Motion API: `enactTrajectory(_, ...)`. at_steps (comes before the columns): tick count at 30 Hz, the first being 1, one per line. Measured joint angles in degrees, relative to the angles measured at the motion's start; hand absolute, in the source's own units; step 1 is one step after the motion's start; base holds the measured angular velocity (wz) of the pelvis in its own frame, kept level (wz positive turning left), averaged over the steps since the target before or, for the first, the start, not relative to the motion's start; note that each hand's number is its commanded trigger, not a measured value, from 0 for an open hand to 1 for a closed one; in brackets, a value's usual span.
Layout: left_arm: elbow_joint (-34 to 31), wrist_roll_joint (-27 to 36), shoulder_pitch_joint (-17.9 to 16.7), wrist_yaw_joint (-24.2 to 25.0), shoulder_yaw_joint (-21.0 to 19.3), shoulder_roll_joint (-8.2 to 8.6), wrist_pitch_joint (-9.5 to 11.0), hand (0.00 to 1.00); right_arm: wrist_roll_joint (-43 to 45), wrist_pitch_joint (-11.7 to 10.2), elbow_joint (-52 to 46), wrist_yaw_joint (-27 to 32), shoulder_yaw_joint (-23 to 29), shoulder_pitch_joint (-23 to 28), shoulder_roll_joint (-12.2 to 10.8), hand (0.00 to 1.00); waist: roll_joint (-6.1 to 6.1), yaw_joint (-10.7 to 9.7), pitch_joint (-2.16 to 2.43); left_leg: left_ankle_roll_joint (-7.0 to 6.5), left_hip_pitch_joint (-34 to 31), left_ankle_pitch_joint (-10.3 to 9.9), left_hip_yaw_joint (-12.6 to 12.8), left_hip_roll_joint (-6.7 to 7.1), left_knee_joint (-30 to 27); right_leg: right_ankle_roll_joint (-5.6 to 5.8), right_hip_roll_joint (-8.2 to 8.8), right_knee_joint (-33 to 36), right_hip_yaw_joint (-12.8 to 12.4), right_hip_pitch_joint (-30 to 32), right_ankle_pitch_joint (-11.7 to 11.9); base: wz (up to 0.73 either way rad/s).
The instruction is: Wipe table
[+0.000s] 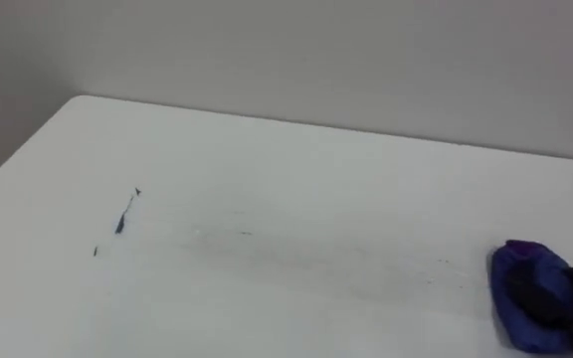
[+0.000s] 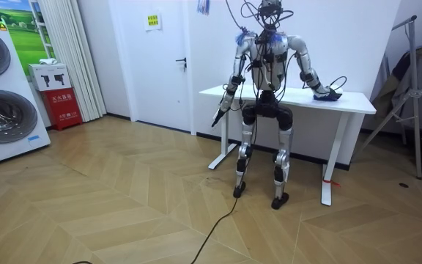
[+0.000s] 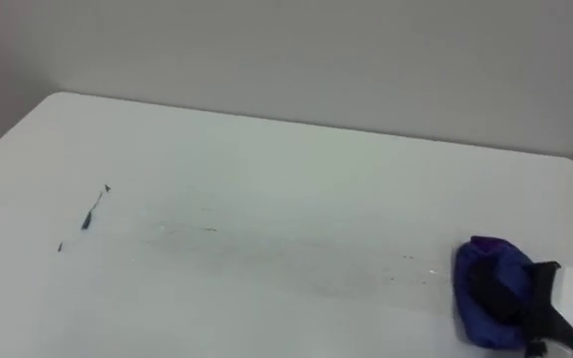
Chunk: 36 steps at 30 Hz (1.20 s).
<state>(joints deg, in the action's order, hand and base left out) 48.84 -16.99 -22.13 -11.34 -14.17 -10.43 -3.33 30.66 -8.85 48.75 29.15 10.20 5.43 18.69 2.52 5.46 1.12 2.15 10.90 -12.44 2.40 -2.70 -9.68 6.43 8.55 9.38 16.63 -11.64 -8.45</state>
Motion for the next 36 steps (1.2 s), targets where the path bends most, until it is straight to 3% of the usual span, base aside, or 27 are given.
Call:
enactTrajectory(2, 1.1, 0.0, 0.1, -0.9, 1.5, 0.34, -0.1, 0.0, -0.1, 1.6, -0.5, -0.2, -0.9, -1.1, -0.5, 1.0, -0.24, 0.5, 0.0, 0.15, 0.1, -0.1, 0.9, -0.46, 0.1, -0.28, -0.45, 0.5, -0.6, 0.5, 0.2, -0.3)
enactTrajectory(5, 2.3, 0.4, 0.1, -1.6, 4.1, 1.08, -0.5, 0.0, -0.5, 6.2, -2.7, -0.4, -3.4, -2.8, -1.3, 1.0, -0.59, 2.5, -0.18, 0.51, 0.4, -0.3, 2.5, -1.32, 0.1, -0.97, -1.33, 0.4, -1.7, 1.1, 0.8, -0.4)
enactTrajectory(7, 2.3, 0.7, -0.2, -1.6, 5.6, 1.23, -0.8, 0.0, -0.7, 10.7, -5.5, -2.0, -7.2, -5.0, -1.6, 1.0, -1.01, 4.9, -0.38, 0.79, 0.5, -0.3, 3.5, -1.92, 0.3, -1.61, -2.07, 0.8, -2.7, 2.4, 1.2, -0.44)
enactTrajectory(9, 2.3, 0.6, -0.1, -1.6, 5.5, 1.97, -1.5, 0.0, 0.0, 12.8, -6.6, -4.6, -10.9, -8.3, -2.3, 0.76, -1.54, 7.2, -0.63, 1.05, 0.3, -0.4, 3.3, -2.04, 0.4, -2.04, -2.63, 1.4, -3.5, 3.8, 1.5, -0.35)
enactTrajectory(11, 2.2, 0.6, 0.0, -1.6, 5.8, 2.46, -1.6, 0.0, 2.7, 13.5, -7.2, -6.7, -14.5, -12.3, -3.1, 0.0, -1.78, 8.7, -1.14, 1.11, -0.6, -0.4, 2.0, -1.98, 0.4, -2.39, -3.0, 1.4, -3.6, 4.7, 1.7, -0.11)
enactTrajectory(12, 2.3, 0.6, -0.1, -1.6, 6.3, 2.66, -1.9, 0.0, 3.9, 13.5, -7.6, -7.8, -17.0, -14.6, -3.5, 0.0, -2.04, 9.5, -1.64, 1.15, -1.0, -0.3, 1.2, -1.95, 0.4, -2.44, -3.13, 1.3, -3.4, 4.9, 1.7, 0.2)
enactTrajectory(16, 2.2, 0.7, -1.1, -1.3, 7.2, 2.65, -4.2, 0.0, 5.9, 13.6, -10.7, -11.0, -22.5, -17.7, -4.0, 0.0, -2.07, 12.9, -1.56, 0.87, -2.2, 0.2, -0.9, -1.72, 0.5, -2.39, -3.01, 1.1, -2.0, 5.2, 1.0, 0.21)
enactTrajectory(18, 2.2, 1.5, -2.0, -0.6, 7.1, 2.56, -5.1, 0.0, 7.6, 13.3, -10.8, -11.7, -23.1, -18.3, -4.0, 0.0, -2.15, 13.4, -1.57, 0.82, -2.2, 0.2, -1.7, -1.71, 0.3, -2.36, -2.93, 1.2, -1.1, 5.0, 1.0, 0.23)
enactTrajectory(21, 1.9, 2.8, -2.2, -0.3, 7.3, 2.6, -5.1, 0.0, 8.4, 12.8, -10.8, -11.7, -23.1, -17.8, -4.0, 0.0, -1.76, 12.7, -1.54, 0.8, -2.2, 0.3, -3.0, -1.66, 0.3, -2.33, -2.72, 1.1, 1.0, 4.3, 1.0, 0.28)
enactTrajectory(25, 1.8, 2.8, -0.4, 0.6, 7.4, 2.47, -4.1, 0.0, 9.0, 10.3, -10.8, -11.6, -23.3, -16.3, -4.1, 0.0, -0.95, 11.5, -1.88, 0.8, -1.7, 0.2, -3.0, -1.52, 0.4, -1.97, -2.66, 0.3, 1.0, 3.3, 0.7, 0.06)
enactTrajectory(29, 1.7, 2.8, 2.6, 0.7, 7.7, 2.41, -2.5, 0.0, 9.7, 7.2, -11.3, -11.2, -22.8, -15.9, -4.4, 0.0, -0.37, 9.5, -1.89, 0.8, -2.4, 0.2, -2.3, -1.52, 0.5, -1.86, -2.65, 0.2, 0.7, 3.8, 0.6, -0.06)
enactTrajectory(31, 0.4, 2.7, 2.7, 0.6, 7.7, 2.15, -1.7, 0.0, 10.2, 6.0, -12.1, -10.9, -22.6, -14.9, -5.4, 0.0, -0.42, 7.6, -1.7, 0.8, -2.3, 0.2, -2.1, -1.52, 0.6, -1.89, -2.67, 0.2, 0.6, 3.6, 0.6, -0.04)
enactTrajectory(33, -0.3, 2.8, 3.6, 0.5, 8.3, 2.15, -1.5, 0.0, 10.3, 5.4, -14.7, -10.7, -22.5, -13.0, -5.4, 0.0, -0.57, 7.0, -1.61, 0.8, -2.3, 0.2, -1.5, -1.52, 0.7, -1.94, -2.67, 0.2, 0.0, 3.9, 0.7, -0.14)
enactTrajectory(36, -0.5, 2.9, 3.7, 0.4, 8.8, 2.47, -1.5, 0.0, 10.9, 4.4, -17.7, -10.6, -22.5, -10.1, -5.8, 0.0, -1.02, 5.8, -0.67, 0.77, -2.2, 0.2, -0.8, -1.44, 0.9, -2.03, -2.67, 0.3, -0.9, 4.3, 0.7, -0.13)
